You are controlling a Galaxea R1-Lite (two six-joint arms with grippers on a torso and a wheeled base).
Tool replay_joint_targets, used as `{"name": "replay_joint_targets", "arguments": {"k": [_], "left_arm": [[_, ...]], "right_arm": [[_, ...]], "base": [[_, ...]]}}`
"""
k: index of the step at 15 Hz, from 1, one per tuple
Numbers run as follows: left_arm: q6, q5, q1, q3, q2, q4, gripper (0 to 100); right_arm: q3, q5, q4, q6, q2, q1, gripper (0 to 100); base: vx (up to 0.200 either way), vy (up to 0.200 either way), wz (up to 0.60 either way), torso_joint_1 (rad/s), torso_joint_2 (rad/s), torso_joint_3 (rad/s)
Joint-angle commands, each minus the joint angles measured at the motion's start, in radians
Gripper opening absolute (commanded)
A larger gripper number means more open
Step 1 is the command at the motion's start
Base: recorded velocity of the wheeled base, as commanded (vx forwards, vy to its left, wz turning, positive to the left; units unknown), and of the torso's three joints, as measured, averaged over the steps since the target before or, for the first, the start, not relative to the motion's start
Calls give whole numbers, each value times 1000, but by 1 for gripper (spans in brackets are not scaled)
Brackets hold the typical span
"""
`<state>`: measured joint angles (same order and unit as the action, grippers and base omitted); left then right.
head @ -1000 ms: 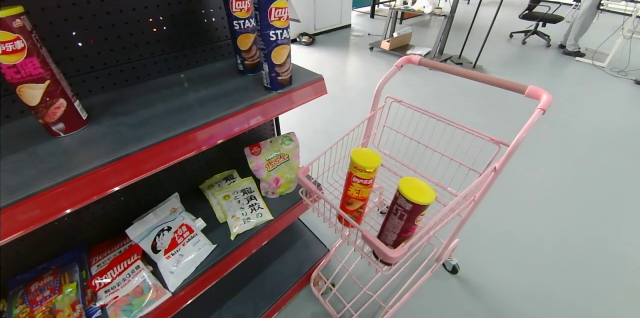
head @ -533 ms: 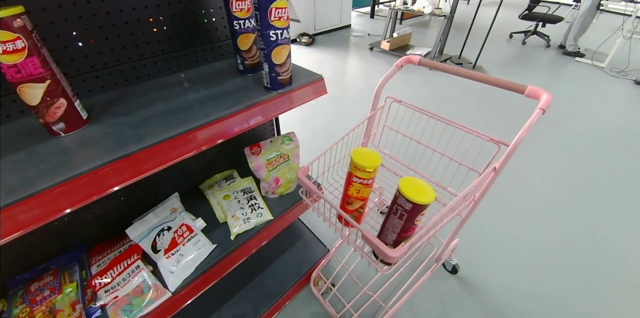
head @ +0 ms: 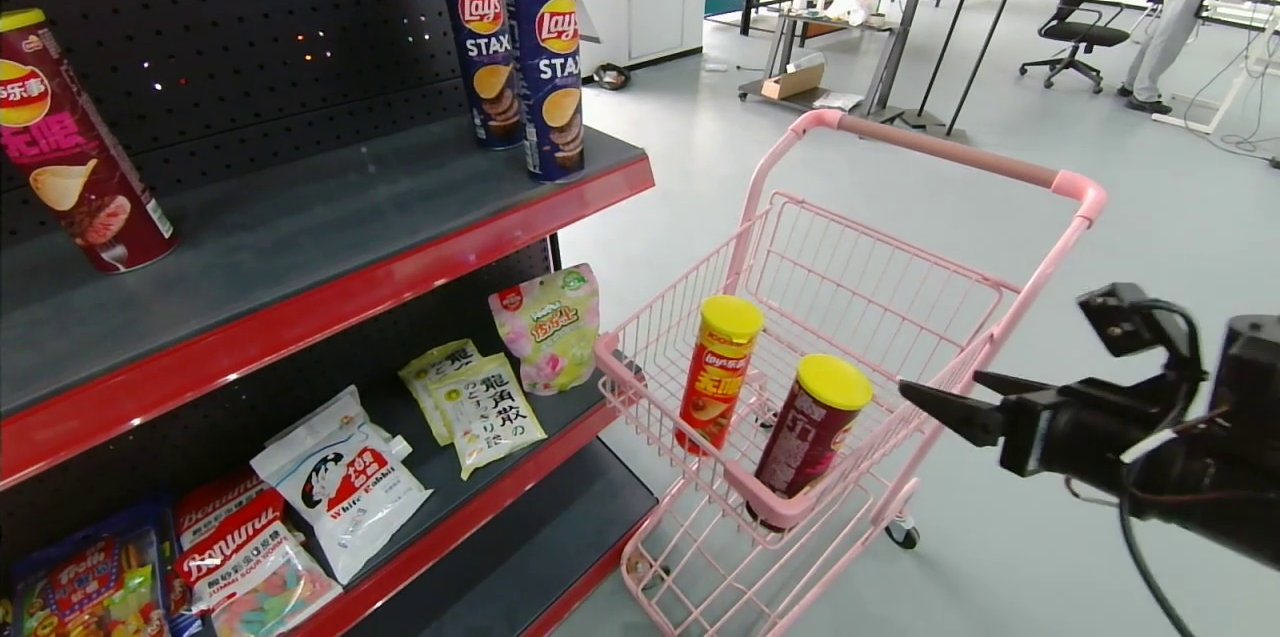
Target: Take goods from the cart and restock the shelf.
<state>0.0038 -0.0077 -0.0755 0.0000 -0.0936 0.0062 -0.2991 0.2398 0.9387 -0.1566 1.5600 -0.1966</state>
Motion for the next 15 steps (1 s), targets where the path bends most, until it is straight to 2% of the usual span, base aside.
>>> {"name": "replay_joint_targets", "arguments": {"k": [1,8,15], "left_arm": [[1,0,-1,0,0,0,100],[2,2,-1,0,0,0,100],[1,2,-1,0,2,0,100]], "right_arm": [[-38,19,146,22,308,-46,100],[-77,-14,170,40,368,-178,100],[-112,-40,227,40,465,-147,100]], "base": [[0,0,0,0,0,0],[0,0,0,0,0,0],[0,0,0,0,0,0]]}}
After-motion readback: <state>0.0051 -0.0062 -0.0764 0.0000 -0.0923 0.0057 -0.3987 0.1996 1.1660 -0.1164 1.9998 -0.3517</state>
